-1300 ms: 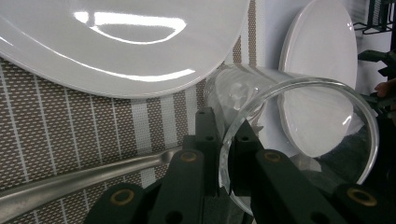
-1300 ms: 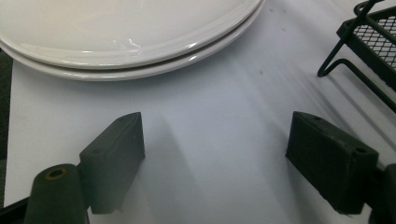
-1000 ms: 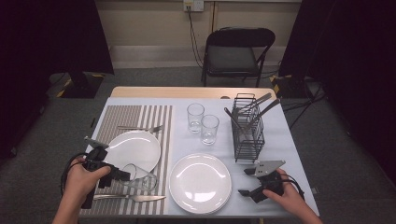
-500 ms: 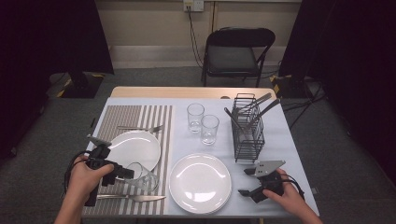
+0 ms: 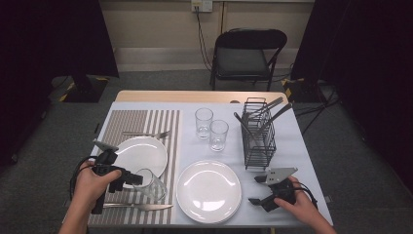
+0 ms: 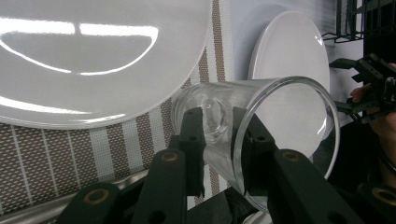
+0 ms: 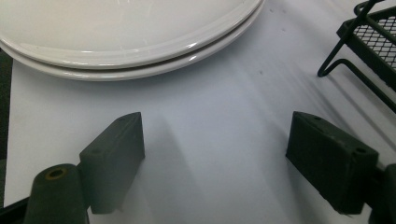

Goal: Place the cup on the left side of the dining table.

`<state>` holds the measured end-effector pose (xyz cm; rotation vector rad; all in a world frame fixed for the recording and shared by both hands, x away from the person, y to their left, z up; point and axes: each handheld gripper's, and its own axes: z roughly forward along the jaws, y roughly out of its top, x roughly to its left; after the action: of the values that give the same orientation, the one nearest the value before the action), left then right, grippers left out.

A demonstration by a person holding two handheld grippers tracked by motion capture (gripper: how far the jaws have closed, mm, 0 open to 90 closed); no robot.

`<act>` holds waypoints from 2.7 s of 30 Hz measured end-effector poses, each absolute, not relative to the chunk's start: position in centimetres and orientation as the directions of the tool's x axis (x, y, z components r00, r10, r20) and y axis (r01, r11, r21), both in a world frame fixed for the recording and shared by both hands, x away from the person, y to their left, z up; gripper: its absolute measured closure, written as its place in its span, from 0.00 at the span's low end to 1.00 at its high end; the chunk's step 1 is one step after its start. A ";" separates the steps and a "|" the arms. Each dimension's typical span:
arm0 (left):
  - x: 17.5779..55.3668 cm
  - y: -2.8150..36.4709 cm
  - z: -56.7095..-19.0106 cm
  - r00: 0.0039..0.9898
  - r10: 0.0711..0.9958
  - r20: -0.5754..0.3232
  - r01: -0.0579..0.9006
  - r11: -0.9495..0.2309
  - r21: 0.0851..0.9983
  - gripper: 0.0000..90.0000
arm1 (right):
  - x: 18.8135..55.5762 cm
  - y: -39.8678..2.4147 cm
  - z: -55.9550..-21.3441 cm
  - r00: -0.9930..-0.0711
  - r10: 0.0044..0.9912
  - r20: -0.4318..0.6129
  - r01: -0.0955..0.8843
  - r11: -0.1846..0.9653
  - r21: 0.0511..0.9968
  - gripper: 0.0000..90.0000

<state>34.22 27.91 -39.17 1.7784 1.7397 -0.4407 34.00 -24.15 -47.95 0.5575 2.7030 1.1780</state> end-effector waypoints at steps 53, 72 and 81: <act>34.9 26.1 -38.9 0.116 0.769 -0.628 0.981 0.010 0.195 0.74 | 34.0 -24.1 -48.0 -0.921 0.388 0.018 0.277 0.625 0.730 0.20; 35.0 25.8 -38.7 0.131 0.772 -0.621 0.981 -0.011 0.193 0.73 | 34.0 -24.1 -47.9 -0.921 0.389 0.018 0.278 0.625 0.730 0.20; 35.0 25.8 -38.7 0.137 0.774 -0.618 0.980 -0.013 0.200 0.72 | 34.0 -24.1 -48.0 -0.921 0.388 0.018 0.278 0.625 0.730 0.20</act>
<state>35.01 25.77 -38.73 1.8332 1.6833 -0.4517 34.00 -24.15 -47.95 0.5573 2.7027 1.1776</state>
